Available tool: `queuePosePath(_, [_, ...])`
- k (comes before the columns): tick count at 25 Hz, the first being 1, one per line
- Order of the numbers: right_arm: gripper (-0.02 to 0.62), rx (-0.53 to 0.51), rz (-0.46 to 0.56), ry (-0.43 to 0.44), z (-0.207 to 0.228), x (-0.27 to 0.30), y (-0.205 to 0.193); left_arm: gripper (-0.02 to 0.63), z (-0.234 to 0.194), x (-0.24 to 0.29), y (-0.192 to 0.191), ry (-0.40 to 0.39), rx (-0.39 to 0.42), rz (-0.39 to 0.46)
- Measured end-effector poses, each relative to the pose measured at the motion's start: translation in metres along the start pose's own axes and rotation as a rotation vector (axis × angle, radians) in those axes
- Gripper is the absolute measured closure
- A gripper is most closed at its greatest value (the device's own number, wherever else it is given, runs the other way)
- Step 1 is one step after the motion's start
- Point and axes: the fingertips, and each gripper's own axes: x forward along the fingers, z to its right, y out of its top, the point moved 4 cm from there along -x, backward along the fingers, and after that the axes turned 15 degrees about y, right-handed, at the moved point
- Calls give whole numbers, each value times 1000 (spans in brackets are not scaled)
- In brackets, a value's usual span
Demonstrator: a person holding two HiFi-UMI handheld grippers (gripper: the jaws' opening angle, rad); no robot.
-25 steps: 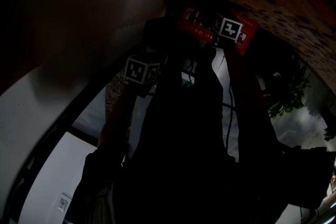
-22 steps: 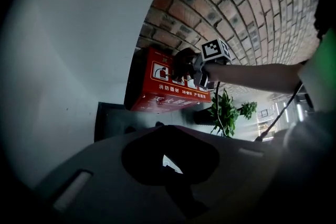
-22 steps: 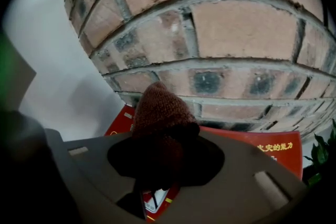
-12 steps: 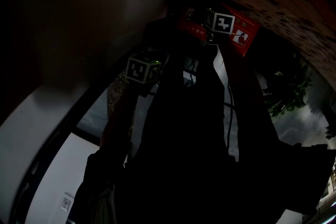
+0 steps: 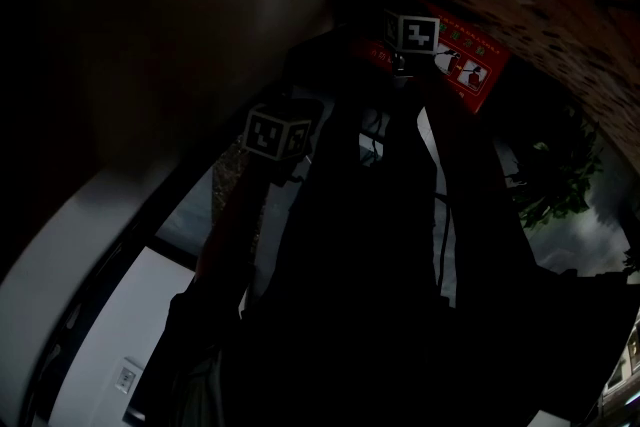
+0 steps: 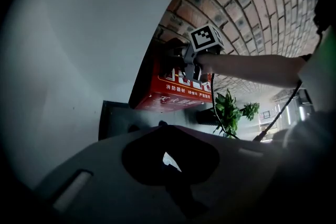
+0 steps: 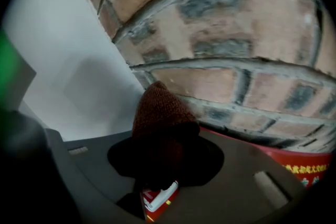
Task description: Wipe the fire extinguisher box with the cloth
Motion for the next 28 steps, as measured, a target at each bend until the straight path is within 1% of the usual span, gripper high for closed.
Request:
queuePosePath(8, [471,-6,9,23,-9,11,4,603,-10,-2,-6,0,-5,-10])
queuePosePath(13, [471,-22,15,70,-19,26,13,603,-16,-7,-3,12,8,-7])
queuePosePath(16, [469,21,18,126,-22,28,11,603,-17,-10,-3,19,20,-3])
queuePosePath(18, [466,36,46,190,-29,22,11,603,-18,-13,-4,24,28,0])
queuePosePath(20, [466,23,70,250,-40,12,9,603,-19,-14,-5,30,40,-1])
queuePosePath(23, [466,17,75,325,-56,-11,0,603,-13,-15,-1,19,64,9])
queuePosePath(26, [465,40,83,377,-64,-40,-11,603,-3,-20,12,4,85,38])
queuePosePath(28, [465,52,92,394,-68,-61,-15,603,3,-24,23,-4,101,63])
